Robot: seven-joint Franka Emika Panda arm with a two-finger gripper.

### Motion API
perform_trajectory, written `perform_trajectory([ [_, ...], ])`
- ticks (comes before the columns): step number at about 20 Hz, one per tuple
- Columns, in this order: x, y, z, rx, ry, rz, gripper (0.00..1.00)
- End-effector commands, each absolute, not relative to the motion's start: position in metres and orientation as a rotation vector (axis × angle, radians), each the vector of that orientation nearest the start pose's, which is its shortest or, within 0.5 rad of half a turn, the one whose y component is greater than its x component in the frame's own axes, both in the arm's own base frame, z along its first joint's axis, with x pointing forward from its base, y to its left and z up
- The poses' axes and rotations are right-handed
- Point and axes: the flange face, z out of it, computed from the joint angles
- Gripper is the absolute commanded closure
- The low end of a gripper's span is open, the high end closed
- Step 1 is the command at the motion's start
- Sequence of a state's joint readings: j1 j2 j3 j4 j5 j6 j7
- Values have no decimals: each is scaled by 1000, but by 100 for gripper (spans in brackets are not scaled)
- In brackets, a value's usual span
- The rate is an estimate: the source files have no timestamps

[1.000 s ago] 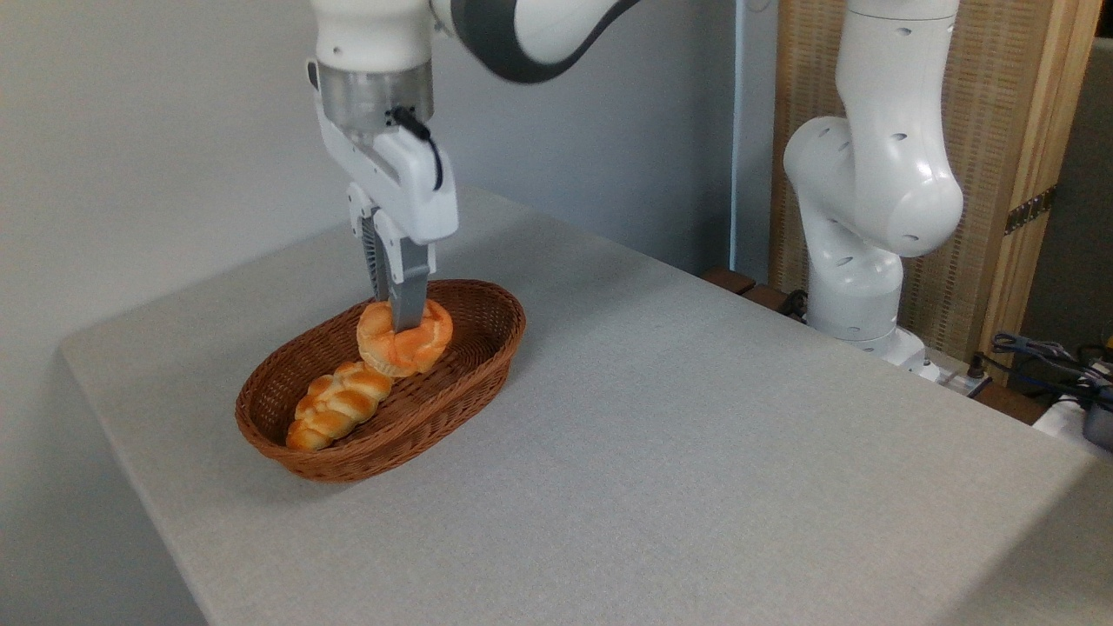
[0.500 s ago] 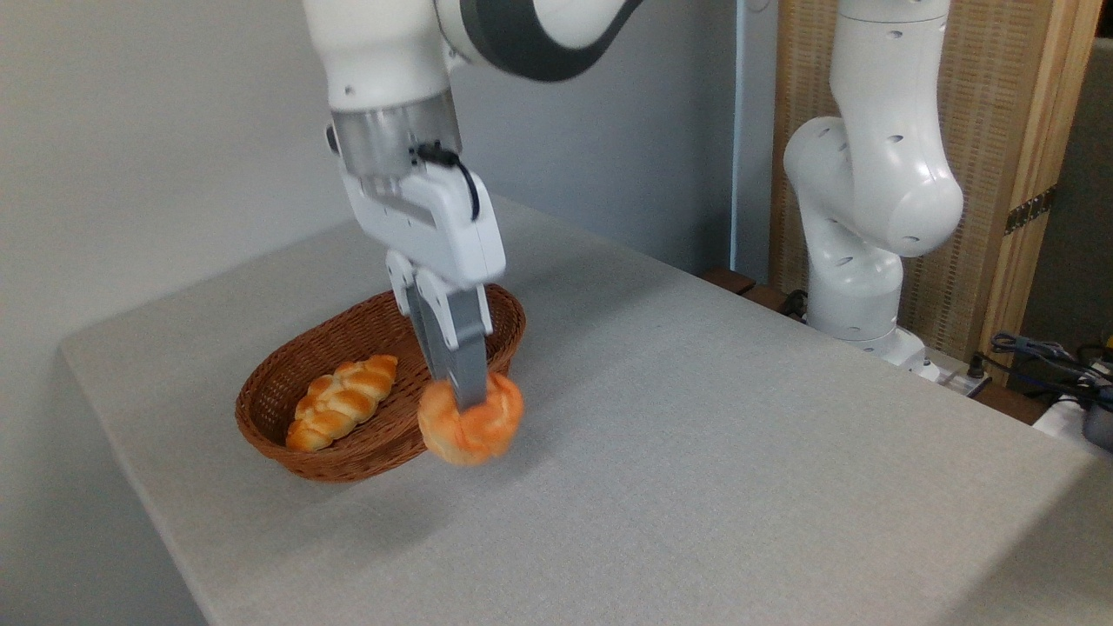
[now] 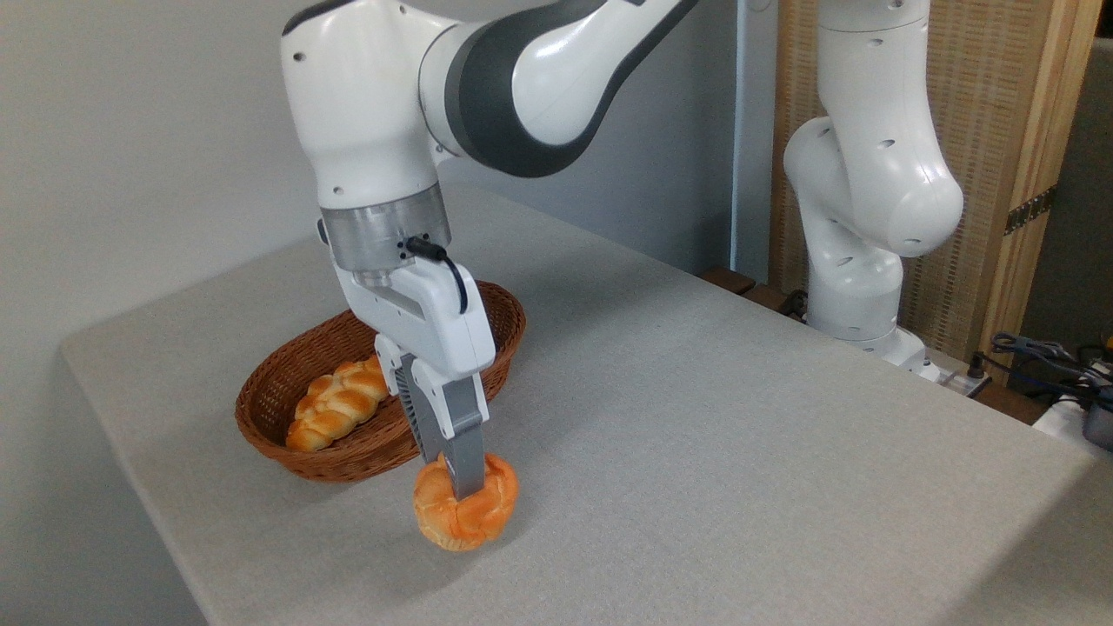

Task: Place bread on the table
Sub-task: 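Carry the round bun out of the basket and lower it onto the table, then open the gripper to release the bun and raise it away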

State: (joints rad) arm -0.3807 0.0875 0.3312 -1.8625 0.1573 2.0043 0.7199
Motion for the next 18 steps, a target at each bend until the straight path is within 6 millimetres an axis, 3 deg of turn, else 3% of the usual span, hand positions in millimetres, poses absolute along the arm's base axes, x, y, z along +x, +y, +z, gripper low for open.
perform_trajectory([
  [1,589,-23,479,-2729,1110,-19,0],
  [12,588,-30,479,-2752,1090,-21,0],
  [16,588,-36,492,-2792,1044,-72,0],
  [18,591,-40,514,-2875,962,-161,0],
])
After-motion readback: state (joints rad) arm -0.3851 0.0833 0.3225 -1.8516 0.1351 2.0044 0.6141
